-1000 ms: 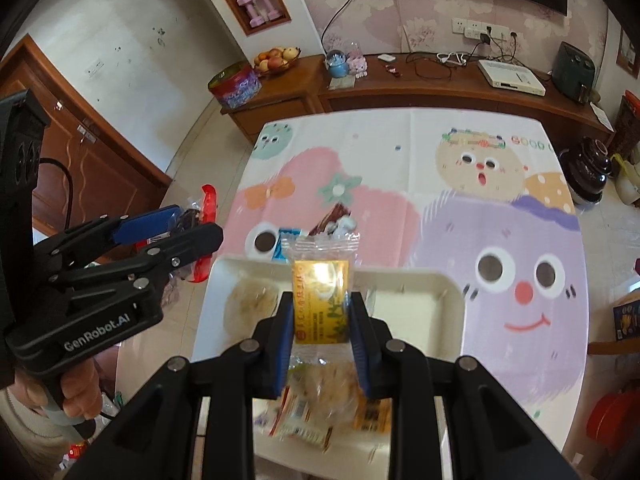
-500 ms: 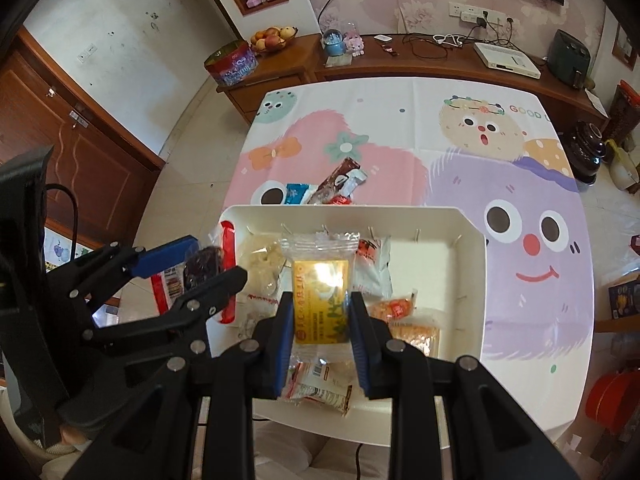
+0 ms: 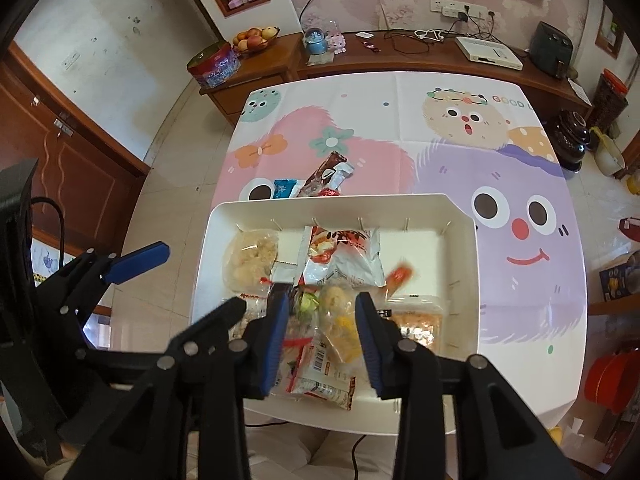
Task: Organize snacks
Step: 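Carry the yellow bag and chocolate bar over the tray and release both, then move both open grippers toward the blue candy and brown-red packs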
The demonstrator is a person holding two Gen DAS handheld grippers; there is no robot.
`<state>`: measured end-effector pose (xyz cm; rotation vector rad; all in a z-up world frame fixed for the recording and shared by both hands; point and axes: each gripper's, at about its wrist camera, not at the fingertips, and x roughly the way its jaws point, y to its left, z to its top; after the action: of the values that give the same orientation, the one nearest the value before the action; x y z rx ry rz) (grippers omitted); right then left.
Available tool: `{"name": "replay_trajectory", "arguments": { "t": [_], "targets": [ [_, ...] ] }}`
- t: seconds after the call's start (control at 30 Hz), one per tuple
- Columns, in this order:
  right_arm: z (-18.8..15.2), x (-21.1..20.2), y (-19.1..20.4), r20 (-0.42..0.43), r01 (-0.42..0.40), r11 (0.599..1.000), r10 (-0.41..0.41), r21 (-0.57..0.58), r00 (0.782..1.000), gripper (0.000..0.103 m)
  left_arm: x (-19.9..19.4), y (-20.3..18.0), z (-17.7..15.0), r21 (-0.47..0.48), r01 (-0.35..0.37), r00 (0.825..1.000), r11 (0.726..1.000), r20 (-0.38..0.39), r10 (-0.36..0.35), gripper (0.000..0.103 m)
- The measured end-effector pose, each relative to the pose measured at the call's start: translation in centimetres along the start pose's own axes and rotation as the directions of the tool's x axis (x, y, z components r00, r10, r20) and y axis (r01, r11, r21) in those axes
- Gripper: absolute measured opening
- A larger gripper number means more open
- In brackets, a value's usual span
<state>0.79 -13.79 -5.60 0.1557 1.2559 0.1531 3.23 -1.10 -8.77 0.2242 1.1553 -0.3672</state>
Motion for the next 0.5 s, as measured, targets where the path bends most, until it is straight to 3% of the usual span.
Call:
{"name": "replay_trajectory", "arguments": {
  "t": [0.5],
  "targets": [
    [0.12,0.67,-0.01,-0.02,-0.005,1.0,0.005,0.013,1.0,0.037,0.98,1.03,0.08,-0.032,0.001,0.999,0.999,-0.035,-0.002,0.085]
  ]
}}
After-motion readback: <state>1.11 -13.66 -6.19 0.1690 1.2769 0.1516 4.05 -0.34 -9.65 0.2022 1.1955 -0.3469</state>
